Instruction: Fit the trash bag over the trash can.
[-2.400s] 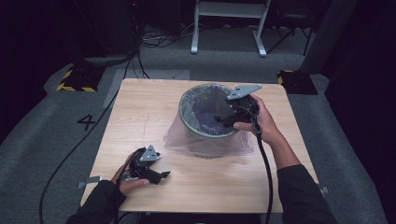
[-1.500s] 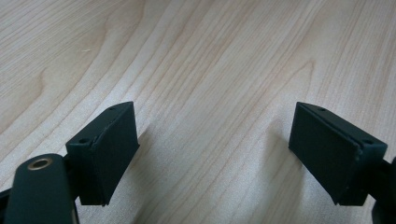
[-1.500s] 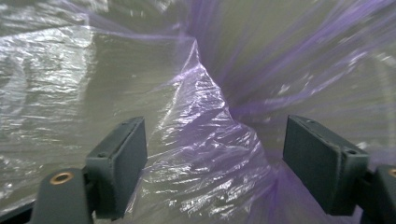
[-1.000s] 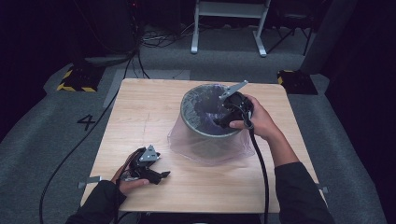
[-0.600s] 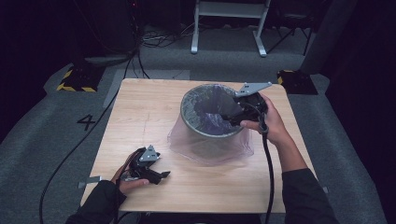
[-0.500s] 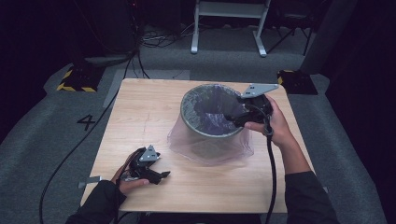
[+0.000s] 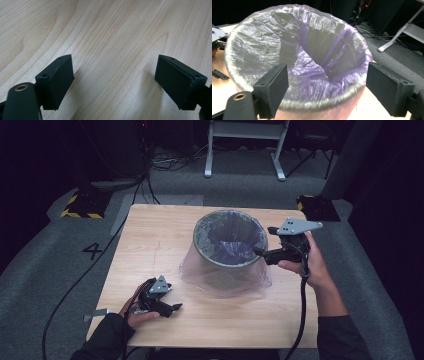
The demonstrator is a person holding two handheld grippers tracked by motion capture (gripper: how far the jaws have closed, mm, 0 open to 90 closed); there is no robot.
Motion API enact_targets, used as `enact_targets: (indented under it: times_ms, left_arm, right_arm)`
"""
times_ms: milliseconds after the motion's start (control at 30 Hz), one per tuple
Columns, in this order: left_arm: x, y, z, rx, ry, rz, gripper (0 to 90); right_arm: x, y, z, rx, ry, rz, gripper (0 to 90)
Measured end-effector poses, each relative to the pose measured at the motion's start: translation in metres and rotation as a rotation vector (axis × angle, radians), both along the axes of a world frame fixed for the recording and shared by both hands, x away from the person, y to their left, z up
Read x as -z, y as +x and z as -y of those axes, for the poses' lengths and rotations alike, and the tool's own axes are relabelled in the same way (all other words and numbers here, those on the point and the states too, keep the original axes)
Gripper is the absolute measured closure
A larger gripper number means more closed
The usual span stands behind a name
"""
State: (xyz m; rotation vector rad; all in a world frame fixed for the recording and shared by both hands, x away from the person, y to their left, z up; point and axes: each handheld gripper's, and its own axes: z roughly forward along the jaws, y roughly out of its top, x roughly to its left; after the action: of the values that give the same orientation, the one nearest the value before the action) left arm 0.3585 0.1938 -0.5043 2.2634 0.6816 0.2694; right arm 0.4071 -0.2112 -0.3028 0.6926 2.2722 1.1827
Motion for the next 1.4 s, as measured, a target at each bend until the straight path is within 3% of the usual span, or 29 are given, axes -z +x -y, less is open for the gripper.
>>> enact_targets:
  times_ms: [300,633,1100,1400]
  left_arm:
    - [0.0,0.0,0.0,0.0,0.0,0.0,15.1]
    - [0.0,0.0,0.0,0.0,0.0,0.0,15.1]
    - [0.0,0.0,0.0,0.001,0.0,0.0,15.1]
    - [0.0,0.0,0.0,0.003,0.002,-0.001,15.1]
  right_arm:
    - [0.013,-0.012,0.018,0.021,0.006,0.015,16.9]
    - [0.037,-0.021,0.033,0.046,-0.034,0.003,17.0]
    - [0.086,-0.03,0.049,0.083,-0.115,-0.059,16.9]
    - [0.105,-0.033,0.06,0.106,-0.131,-0.092,16.9]
